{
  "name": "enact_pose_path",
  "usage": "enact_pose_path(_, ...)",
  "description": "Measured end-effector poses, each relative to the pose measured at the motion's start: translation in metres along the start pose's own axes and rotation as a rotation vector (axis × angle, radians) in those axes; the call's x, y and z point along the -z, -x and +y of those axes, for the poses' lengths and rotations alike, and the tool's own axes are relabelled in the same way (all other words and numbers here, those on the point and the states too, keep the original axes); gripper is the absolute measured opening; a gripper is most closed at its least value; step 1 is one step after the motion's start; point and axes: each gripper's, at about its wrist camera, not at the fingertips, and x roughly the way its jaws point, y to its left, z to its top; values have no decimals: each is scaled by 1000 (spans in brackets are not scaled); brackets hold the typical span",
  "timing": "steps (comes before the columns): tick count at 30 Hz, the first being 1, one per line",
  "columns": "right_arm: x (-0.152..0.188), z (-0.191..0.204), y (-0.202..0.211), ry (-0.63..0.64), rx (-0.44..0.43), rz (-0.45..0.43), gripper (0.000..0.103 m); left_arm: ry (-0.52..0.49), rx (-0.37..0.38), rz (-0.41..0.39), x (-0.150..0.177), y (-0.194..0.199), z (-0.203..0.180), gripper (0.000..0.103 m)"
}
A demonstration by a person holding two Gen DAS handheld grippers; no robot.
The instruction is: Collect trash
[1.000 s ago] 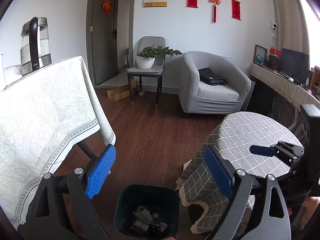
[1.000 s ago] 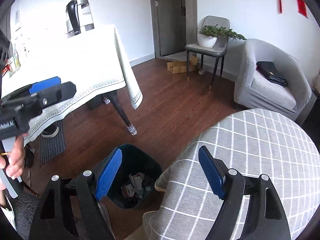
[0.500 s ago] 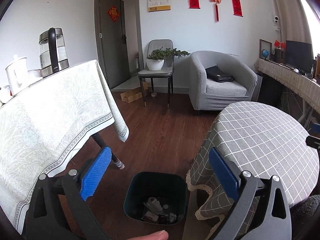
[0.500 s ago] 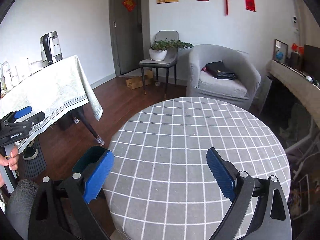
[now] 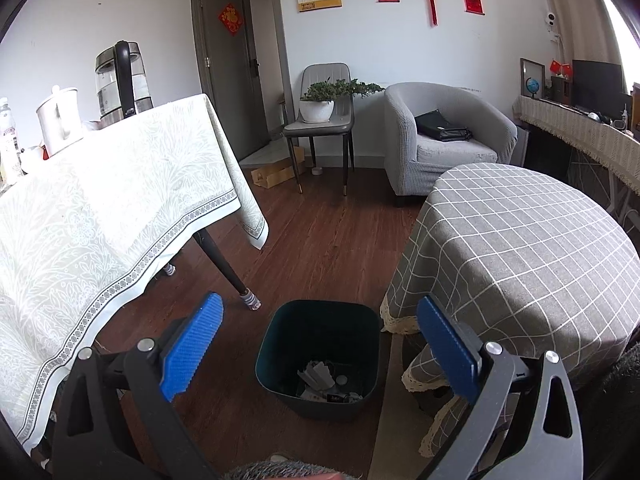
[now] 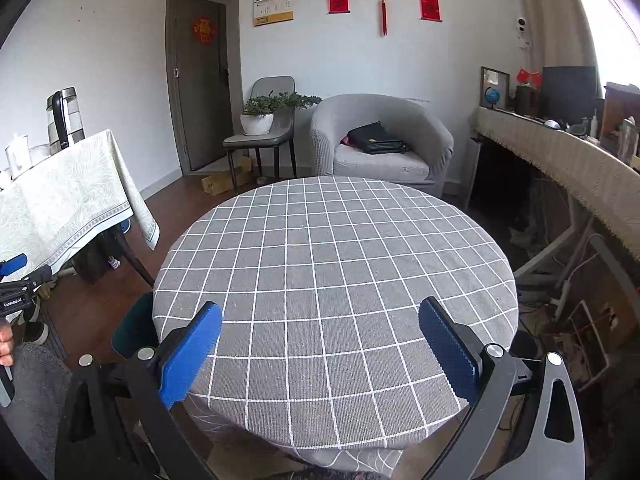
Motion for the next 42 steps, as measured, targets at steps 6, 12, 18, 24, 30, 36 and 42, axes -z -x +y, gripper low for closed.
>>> enact_pose_path(6,5,8,-4,17,-41,5,100,-9,-9,17,6,-2,-5,100)
enact_pose_path(12,5,13,-1,29,-96,-7,100,16,14,21,7,-2,-1,100)
enact_pose_path(18,7,15,-2,39,-93,5,100,27,26,25,9,-3,1,100)
enact_pose_path(24,8,14,-2,40,-92,7,100,6,22,25,9,-2,-3,100)
enact_pose_path(30,9,14,-1,39,-91,10,100,-10,18,28,9,-3,-8,100)
enact_pose_path(36,8,10,-3,26,-95,16,100,-31,13,27,10,-2,-14,100)
enact_pose_path(42,8,11,-2,29,-91,16,100,-27,16,30,10,-3,-14,100)
